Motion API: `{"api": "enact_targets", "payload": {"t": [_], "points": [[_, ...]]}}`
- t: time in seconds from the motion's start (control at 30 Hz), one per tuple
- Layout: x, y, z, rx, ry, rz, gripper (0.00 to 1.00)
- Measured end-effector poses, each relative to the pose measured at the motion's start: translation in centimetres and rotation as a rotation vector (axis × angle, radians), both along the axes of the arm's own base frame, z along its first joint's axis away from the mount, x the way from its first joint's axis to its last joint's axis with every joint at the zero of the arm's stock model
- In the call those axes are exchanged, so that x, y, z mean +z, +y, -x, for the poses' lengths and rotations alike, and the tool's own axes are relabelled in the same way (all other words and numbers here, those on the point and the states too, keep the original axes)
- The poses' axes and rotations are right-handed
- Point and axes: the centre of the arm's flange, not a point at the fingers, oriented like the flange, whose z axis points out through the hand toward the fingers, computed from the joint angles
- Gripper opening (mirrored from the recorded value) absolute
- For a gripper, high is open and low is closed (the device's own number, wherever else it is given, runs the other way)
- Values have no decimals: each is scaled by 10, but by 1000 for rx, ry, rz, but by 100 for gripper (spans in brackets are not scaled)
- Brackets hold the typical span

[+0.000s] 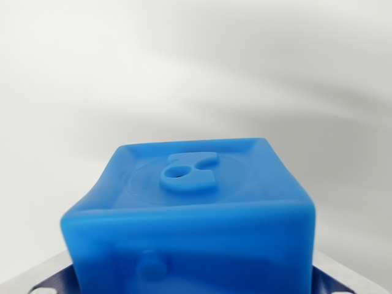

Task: Stack cube

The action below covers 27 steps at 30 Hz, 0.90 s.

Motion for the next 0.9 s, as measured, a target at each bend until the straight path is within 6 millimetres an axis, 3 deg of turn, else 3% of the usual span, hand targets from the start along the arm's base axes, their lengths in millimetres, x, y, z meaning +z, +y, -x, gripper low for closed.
{"api": "enact_targets", "payload": {"t": [0.9], "points": [[10, -44, -22, 65, -1, 1, 0]]}}
